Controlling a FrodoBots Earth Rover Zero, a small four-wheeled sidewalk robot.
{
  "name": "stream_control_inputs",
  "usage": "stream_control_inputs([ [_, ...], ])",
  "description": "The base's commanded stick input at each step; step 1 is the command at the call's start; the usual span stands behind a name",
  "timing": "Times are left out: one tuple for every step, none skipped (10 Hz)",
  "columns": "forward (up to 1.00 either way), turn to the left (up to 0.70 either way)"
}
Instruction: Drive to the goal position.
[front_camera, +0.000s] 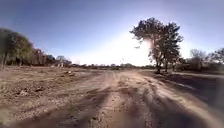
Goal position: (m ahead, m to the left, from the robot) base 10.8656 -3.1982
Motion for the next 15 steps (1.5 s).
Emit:
stream_control_inputs([
  [0.50, 0.15],
  [0.50, 0.23],
  [0.50, 0.25],
  [0.50, 0.10],
  [0.50, 0.00],
  [0.50, 0.00],
  [0.50, 0.00],
  [0.50, 0.00],
  [0.50, 0.00],
  [0.50, 0.00],
  [0.50, 0.00],
  [0.50, 0.00],
  [0.50, 0.00],
  [0.50, 0.00],
  [0.50, 0.00],
])
